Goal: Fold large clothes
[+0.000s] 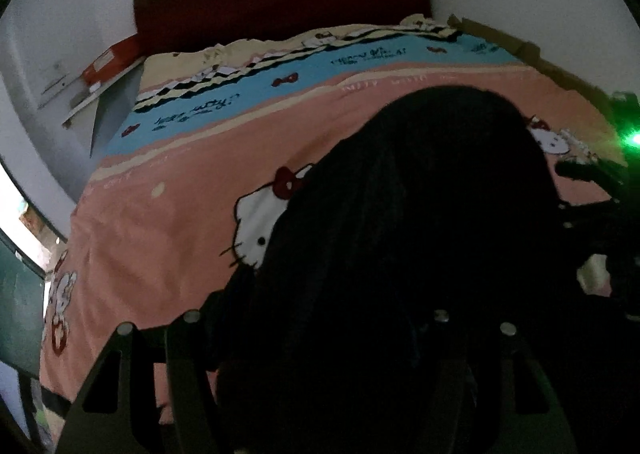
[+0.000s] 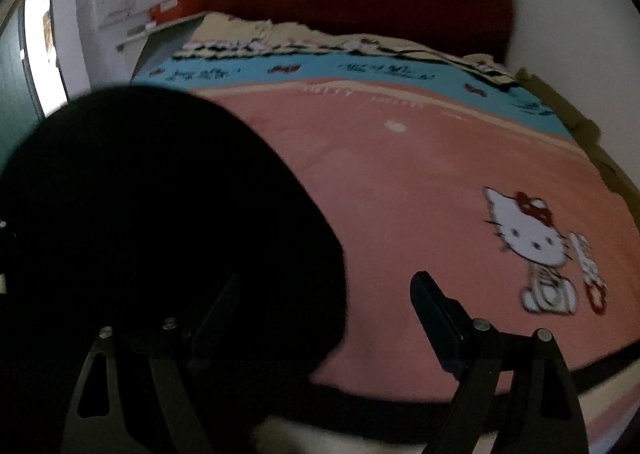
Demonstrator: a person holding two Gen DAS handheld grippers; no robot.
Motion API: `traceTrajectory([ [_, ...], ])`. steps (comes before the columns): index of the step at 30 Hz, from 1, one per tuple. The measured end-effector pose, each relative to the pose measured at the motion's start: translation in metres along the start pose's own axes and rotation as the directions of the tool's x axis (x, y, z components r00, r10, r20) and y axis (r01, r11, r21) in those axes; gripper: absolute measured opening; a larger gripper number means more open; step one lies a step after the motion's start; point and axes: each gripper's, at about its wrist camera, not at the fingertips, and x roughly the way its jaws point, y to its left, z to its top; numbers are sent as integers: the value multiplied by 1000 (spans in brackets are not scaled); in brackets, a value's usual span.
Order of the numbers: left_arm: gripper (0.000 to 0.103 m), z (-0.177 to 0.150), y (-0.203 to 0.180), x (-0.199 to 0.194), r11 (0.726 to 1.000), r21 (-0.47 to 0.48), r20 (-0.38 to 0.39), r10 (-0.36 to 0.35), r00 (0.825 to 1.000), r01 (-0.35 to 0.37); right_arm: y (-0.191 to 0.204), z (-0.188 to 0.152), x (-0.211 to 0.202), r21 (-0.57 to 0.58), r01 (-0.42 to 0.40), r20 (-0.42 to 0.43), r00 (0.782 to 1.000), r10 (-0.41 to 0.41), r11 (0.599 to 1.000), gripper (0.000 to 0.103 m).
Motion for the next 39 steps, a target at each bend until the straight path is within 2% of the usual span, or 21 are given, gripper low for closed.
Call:
traceTrajectory([
  [1,61,2,-3,4,1000,8,-1,12,1000,-12,3,3,10,-11,7,2,1000,-7,1000,86],
  [2,55,2,-5,8,1000,14,1,27,1000,-27,6,5,17,-16,9,5,1000,-9,1000,86],
  [3,47,2,-7,10,1000,13,4,23,1000,-23,8,7,24,-17,2,7,1000,-2,1000,78],
  [4,30,2,-7,12,1000,1,-4,7,1000,-7,10,9,27,-15,-14,10,1000,14,1000,69],
  [5,22,1,-8,13,1000,-13,-13,-5,1000,5,11,10,29,-12,-31,7,1000,31,999,45],
  [6,19,0,-9,12,1000,-22,-18,-14,1000,13,15,11,30,-14,-47,4,999,47,999,30],
  [8,13,-4,-13,4,1000,-3,-22,-13,1000,13,23,9,23,-37,-67,2,998,68,997,16],
  [9,12,-6,-15,-3,1000,10,-22,-10,1000,10,26,9,18,-48,-71,-4,997,71,996,13],
  [13,10,-17,-20,-43,998,44,-18,-32,999,33,29,5,-23,-59,-109,-1,994,109,992,10],
  [17,10,-43,-10,-105,997,17,23,-80,997,79,34,-9,-96,-81,-155,40,987,159,985,9],
  [20,9,-79,0,-154,991,-24,73,-130,989,132,35,-34,-160,-94,-216,95,970,225,972,9],
  [24,9,-140,4,-222,974,-29,182,-215,960,224,41,-94,-246,-105,-305,182,930,320,947,9],
  [27,9,-189,-5,-254,970,14,198,-240,950,243,49,-144,-289,-107,-327,211,915,343,939,9],
  [29,9,-221,-15,-261,967,38,176,-253,951,250,53,-177,-304,-85,-342,204,914,352,936,9],
  [33,9,-264,-32,-256,963,70,132,-268,954,261,71,-227,-313,-88,-329,136,931,338,940,9],
  [37,9,-281,-45,-246,967,121,127,-238,963,223,78,-248,-301,-113,-291,55,953,298,950,10],
  [39,9,-281,-46,-238,968,110,123,-237,964,224,79,-250,-290,-119,-271,23,961,276,955,10],
])
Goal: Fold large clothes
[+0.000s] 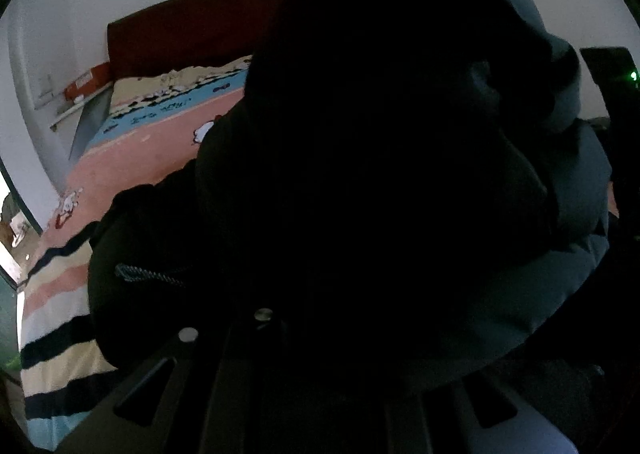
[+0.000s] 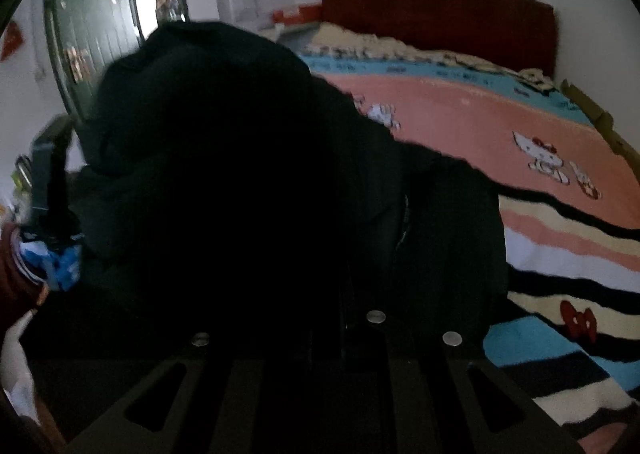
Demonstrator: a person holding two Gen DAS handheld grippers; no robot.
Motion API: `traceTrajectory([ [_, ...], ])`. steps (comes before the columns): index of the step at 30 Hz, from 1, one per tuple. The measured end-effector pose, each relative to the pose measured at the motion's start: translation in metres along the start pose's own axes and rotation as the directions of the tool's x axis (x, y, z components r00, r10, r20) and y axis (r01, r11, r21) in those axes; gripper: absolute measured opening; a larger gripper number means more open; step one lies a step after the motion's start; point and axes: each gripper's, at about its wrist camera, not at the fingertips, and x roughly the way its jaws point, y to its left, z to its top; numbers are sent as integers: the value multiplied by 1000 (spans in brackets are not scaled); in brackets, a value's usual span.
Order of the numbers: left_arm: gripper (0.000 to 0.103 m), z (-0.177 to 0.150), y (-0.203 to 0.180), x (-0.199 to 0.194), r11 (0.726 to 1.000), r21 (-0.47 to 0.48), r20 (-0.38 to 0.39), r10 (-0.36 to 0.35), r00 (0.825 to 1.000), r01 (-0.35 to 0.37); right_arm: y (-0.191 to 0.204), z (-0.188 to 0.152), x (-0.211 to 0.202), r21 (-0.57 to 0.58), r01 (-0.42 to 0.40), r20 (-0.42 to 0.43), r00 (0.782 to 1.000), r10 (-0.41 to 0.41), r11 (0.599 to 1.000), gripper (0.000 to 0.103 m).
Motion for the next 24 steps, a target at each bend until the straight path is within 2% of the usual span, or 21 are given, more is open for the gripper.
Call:
traceTrajectory([
  [5,11,-1,1,13,1000,-22,-15,22,1000,-23,-13,2,31,46,-2,-60,998,5,999,10],
  [10,11,0,-2,6,999,-21,-28,27,999,-27,-10,1,24,42,12,-66,998,-9,999,10],
  [13,14,3,-8,0,999,-19,-33,37,999,-37,-8,2,13,42,29,-59,998,-27,999,14],
  [16,18,5,-13,-8,998,-8,-40,61,997,-62,-6,4,7,38,53,-56,997,-50,998,24],
  [17,21,4,-15,-11,998,-5,-39,66,997,-67,-6,2,4,44,60,-60,997,-57,997,39],
  [18,24,4,-16,-15,998,-3,-36,65,997,-65,-5,-1,1,49,65,-64,996,-61,997,49],
  [20,36,-1,-21,-21,998,7,-32,60,998,-60,-4,-8,-6,54,63,-72,996,-59,997,50],
  [24,49,-18,-31,-36,997,45,-27,71,997,-70,0,-16,-15,61,70,-84,994,-65,996,50],
])
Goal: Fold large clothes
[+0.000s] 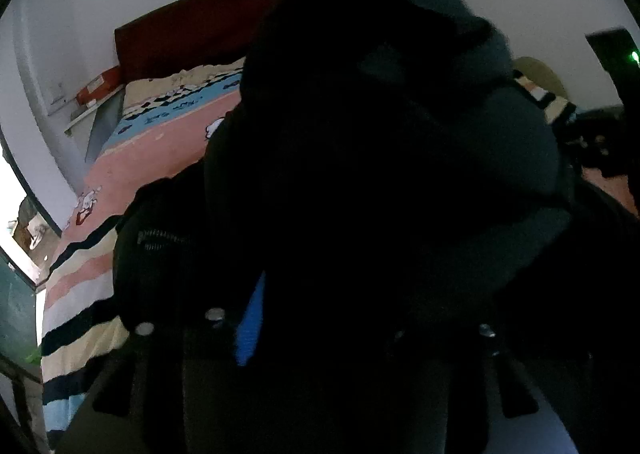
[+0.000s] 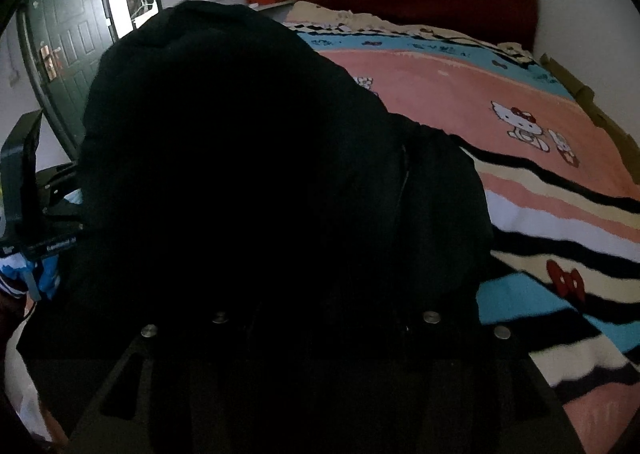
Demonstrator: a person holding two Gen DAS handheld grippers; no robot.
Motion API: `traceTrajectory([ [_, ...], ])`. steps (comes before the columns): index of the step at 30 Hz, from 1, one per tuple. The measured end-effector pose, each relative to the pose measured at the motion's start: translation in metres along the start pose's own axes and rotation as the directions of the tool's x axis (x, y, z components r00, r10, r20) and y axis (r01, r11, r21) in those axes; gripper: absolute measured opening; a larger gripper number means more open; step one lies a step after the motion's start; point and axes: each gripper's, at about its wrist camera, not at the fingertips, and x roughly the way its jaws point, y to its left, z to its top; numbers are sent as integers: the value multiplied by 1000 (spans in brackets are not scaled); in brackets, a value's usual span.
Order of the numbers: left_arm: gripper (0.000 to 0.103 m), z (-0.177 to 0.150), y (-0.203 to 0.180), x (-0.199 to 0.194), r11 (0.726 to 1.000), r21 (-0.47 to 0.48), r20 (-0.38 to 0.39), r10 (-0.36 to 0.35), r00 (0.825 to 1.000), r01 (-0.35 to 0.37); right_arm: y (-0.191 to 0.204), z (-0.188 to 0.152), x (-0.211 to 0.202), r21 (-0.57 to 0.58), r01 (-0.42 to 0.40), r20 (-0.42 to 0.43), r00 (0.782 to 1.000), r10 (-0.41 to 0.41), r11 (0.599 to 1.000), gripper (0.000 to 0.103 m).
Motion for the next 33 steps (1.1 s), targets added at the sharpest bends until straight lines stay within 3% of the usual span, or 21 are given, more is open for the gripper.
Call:
traceTrajectory([
  [5,51,-18,10,-31,998,-39,-2,-58,998,57,2,2,-20,-8,-16,-9,1000,16,1000,55],
  [9,52,-4,35,-53,987,-126,21,-94,995,96,2,18,-44,-2,-51,26,998,51,999,57],
  [13,52,39,67,-54,970,-217,60,-100,993,110,10,59,-60,-15,-66,83,994,67,998,62],
  [16,52,91,93,-38,956,-274,91,-84,992,106,13,104,-54,-37,-54,121,991,59,998,70],
  [19,52,141,110,-8,942,-314,100,-92,991,119,14,152,-36,-26,-49,141,989,52,998,70],
  [24,52,178,113,44,931,-345,59,-100,993,114,15,201,15,5,-48,126,991,47,999,71],
  [28,52,168,99,70,931,-342,12,-128,992,124,16,200,55,4,-31,44,999,31,1000,71],
  [33,52,121,71,61,942,-285,-36,-193,981,175,19,152,64,-25,-101,-75,992,98,995,70],
])
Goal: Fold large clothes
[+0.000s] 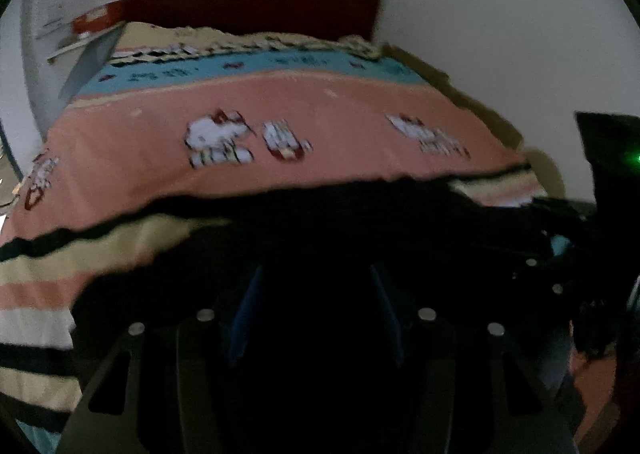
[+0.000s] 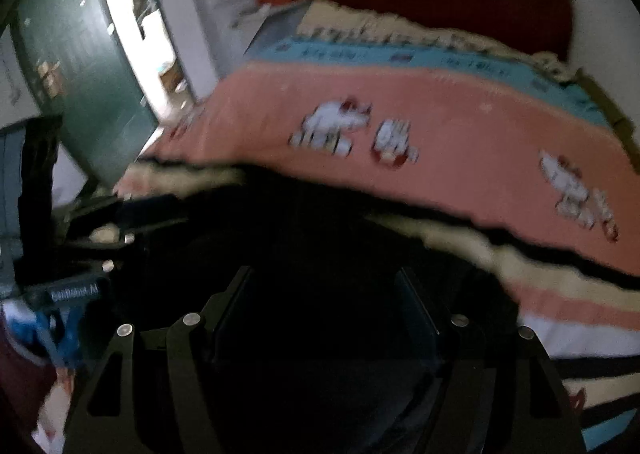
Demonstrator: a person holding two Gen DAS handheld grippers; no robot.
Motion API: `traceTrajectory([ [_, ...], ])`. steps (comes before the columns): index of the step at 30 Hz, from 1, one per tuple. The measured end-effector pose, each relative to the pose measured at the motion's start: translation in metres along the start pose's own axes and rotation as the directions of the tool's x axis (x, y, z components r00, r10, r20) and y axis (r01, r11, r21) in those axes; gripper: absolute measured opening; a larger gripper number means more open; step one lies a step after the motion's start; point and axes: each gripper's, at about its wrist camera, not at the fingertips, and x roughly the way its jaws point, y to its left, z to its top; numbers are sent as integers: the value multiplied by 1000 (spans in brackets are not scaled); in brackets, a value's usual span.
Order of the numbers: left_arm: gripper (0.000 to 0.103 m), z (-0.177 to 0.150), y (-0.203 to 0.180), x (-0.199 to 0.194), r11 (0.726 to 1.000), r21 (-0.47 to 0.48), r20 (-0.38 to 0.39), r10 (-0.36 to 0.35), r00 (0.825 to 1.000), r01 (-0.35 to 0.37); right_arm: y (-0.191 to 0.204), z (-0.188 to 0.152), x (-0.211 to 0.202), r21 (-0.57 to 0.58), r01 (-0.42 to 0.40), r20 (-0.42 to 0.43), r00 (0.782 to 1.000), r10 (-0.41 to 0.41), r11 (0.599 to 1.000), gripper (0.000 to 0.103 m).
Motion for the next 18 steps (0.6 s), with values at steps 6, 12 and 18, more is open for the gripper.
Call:
traceTrajectory([
  [6,52,-57,-41,-36,990,140,-3,9,1000,-8,26,-66,-23,-87,-34,-63,998,28,996,70],
  [12,60,-102,-52,-18,979,180,-17,97,995,-92,27,-107,-24,-21,-31,-92,995,29,999,71],
  [18,64,-117,-53,9,974,174,21,145,989,-147,22,-138,-2,0,16,-83,996,-16,1000,72],
])
